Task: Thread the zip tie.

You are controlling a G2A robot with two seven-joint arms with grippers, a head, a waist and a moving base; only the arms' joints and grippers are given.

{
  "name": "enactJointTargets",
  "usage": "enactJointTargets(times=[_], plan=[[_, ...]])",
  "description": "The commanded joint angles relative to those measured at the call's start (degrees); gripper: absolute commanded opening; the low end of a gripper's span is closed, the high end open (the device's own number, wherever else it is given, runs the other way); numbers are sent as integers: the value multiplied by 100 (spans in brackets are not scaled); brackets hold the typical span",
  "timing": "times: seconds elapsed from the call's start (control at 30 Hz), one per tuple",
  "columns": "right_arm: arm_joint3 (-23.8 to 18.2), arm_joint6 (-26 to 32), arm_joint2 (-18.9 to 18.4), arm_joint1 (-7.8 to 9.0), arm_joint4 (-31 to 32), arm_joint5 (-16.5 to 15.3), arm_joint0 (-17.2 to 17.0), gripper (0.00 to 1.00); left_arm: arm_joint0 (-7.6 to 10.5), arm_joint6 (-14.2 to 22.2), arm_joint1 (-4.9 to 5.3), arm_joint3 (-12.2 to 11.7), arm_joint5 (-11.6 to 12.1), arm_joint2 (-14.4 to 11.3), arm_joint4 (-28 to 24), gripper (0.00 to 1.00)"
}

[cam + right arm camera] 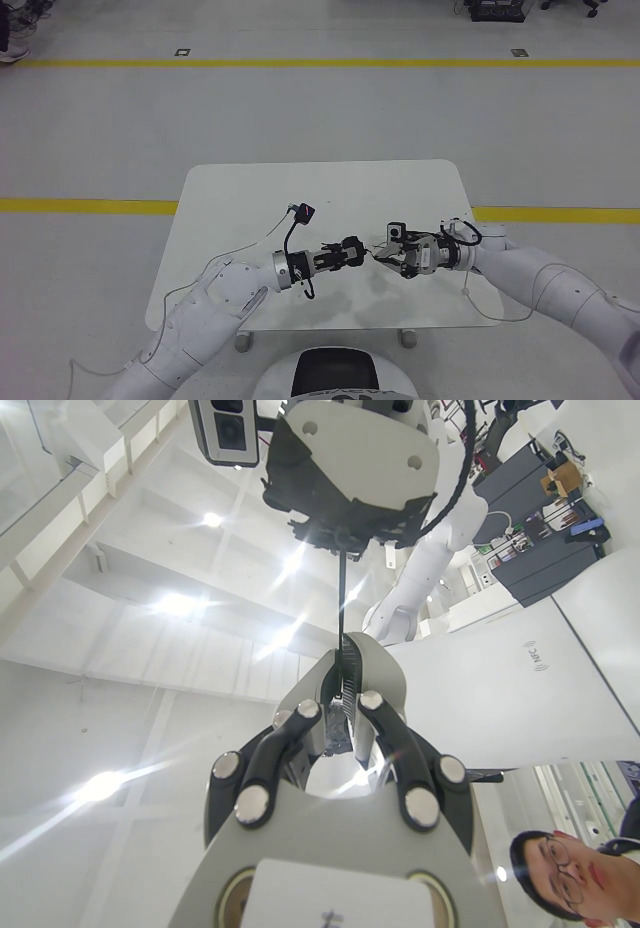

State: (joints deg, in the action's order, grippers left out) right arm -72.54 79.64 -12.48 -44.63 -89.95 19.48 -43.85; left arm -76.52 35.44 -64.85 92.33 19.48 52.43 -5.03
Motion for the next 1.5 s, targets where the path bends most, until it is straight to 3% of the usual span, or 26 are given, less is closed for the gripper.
enactJointTargets(times=[0.0, 1.47], plan=[[13, 0, -2, -10, 0, 0, -3, 0, 0, 0, 0, 0, 0, 0, 0, 0], [152, 0, 1, -157, 0, 0, -2, 0, 0, 0, 0, 0, 0, 0, 0, 0]])
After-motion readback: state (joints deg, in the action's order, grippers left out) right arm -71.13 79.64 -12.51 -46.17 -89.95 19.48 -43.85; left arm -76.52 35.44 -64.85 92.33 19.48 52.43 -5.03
